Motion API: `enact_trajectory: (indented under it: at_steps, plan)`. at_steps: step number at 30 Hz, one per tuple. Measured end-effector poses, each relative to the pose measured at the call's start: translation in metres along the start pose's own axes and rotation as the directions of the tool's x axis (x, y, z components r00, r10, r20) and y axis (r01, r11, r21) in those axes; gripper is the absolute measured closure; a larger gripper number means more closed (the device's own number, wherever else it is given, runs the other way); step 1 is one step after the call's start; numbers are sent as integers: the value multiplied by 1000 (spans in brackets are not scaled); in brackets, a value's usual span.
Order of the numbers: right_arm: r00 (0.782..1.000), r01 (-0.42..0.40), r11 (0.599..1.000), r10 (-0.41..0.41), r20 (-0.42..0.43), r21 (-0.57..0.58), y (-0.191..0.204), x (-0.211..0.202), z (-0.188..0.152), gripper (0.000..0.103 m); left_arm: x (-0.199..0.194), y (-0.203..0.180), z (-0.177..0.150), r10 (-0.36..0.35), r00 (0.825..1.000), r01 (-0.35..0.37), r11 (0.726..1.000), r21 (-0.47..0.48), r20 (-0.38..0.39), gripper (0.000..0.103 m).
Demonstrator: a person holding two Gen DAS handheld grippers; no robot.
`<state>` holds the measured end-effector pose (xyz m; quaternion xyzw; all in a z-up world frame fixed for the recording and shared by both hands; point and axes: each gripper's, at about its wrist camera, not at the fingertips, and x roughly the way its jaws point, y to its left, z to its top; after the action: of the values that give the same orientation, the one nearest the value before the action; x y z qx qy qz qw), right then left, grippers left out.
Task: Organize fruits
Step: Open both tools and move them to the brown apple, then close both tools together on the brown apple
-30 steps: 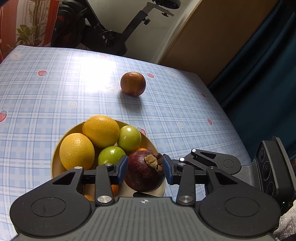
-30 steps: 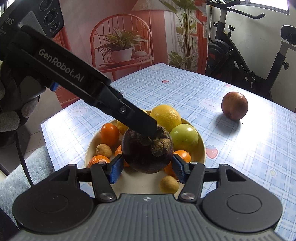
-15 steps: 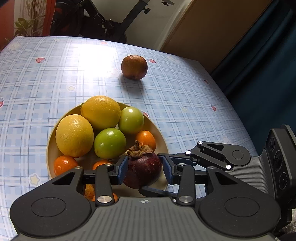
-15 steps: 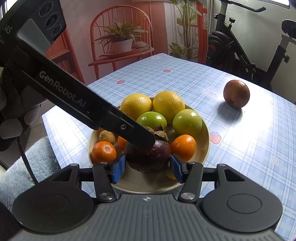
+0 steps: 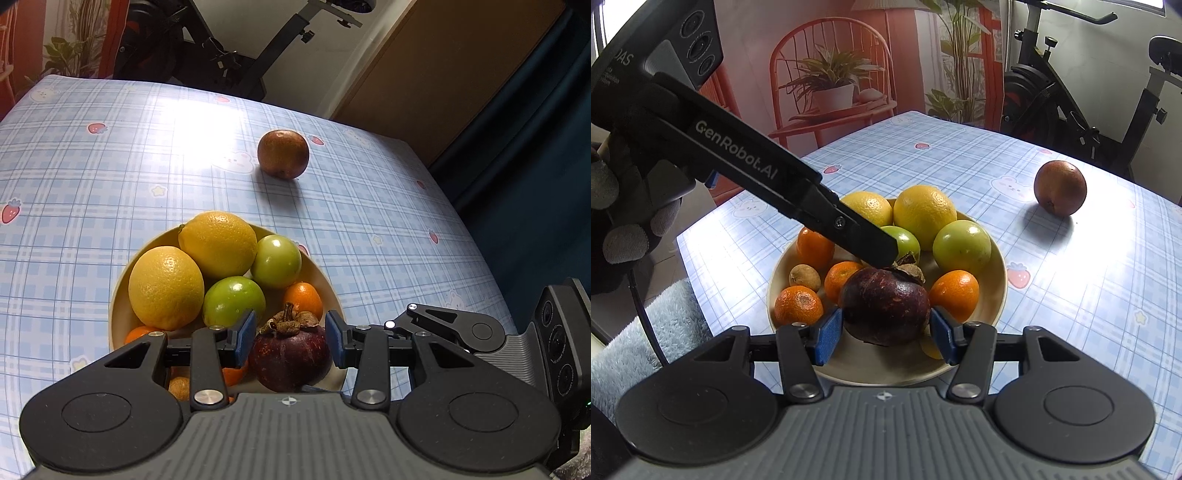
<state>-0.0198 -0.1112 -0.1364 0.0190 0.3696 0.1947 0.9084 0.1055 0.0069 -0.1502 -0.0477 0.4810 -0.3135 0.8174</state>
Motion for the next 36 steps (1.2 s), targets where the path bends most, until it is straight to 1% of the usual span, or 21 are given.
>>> enact_trajectory:
  at_steps: [6,12,17,22,29,31,33,36]
  plan:
    - [997,25,999,-27,66,25,-18,-15,8,47,-10,-7,17,48,995,-50,999,17,89,61]
    - [988,102,994,-107,115,49,-52,-22,27,47,-8,-18,45,96,982,-101,995,19,162,61]
    - [971,180,982,-187,151,58,-81,-21,41,47,-1,-30,69,143,964,-155,987,34,222,60]
    - [953,228,971,-238,186,72,-105,-14,51,47,9,-37,89,193,945,-212,976,48,263,60]
    - [956,233,970,-242,169,71,-136,18,71,47,32,-33,127,261,921,-280,960,25,289,60]
    - [960,227,971,-235,151,69,-145,28,77,47,42,-30,138,266,926,-280,960,17,269,60]
    - [965,228,973,-231,125,38,-151,41,81,47,53,-27,146,269,930,-280,960,9,249,60]
    - [973,216,976,-214,91,-4,-154,58,81,47,72,-18,155,261,944,-262,965,-21,204,60]
